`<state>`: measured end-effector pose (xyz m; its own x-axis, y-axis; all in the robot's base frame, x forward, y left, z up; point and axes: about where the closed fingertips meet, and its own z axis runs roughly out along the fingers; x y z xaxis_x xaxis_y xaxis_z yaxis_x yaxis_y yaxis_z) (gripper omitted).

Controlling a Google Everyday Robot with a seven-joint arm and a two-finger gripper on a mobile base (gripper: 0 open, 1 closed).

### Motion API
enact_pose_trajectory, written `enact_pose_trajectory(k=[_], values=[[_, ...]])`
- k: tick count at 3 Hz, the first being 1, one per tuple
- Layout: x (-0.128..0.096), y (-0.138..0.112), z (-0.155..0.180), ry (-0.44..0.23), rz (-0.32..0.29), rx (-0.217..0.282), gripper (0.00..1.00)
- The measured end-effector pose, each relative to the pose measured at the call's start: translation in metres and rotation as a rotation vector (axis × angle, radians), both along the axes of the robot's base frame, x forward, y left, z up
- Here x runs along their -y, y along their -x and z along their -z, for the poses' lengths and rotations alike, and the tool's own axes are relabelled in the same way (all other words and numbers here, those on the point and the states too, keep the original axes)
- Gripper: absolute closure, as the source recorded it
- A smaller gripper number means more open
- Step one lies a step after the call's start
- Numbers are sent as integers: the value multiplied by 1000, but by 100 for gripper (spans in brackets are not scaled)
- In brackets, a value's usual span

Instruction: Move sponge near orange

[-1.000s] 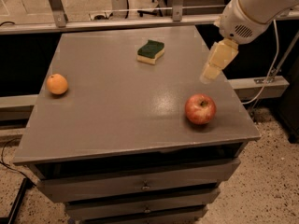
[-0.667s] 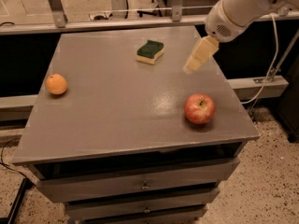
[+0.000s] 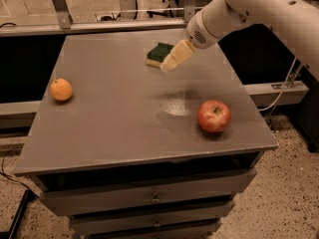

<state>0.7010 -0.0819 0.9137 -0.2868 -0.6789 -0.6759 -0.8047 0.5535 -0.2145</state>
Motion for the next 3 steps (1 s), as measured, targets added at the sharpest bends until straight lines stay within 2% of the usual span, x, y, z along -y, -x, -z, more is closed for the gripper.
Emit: enact_pose_trajectory(k=[1, 2, 3], values=[[-32, -29, 16, -108, 17, -14, 0], [-50, -58, 31, -203, 28, -33, 0], [-57, -85, 46, -241, 31, -34, 0]])
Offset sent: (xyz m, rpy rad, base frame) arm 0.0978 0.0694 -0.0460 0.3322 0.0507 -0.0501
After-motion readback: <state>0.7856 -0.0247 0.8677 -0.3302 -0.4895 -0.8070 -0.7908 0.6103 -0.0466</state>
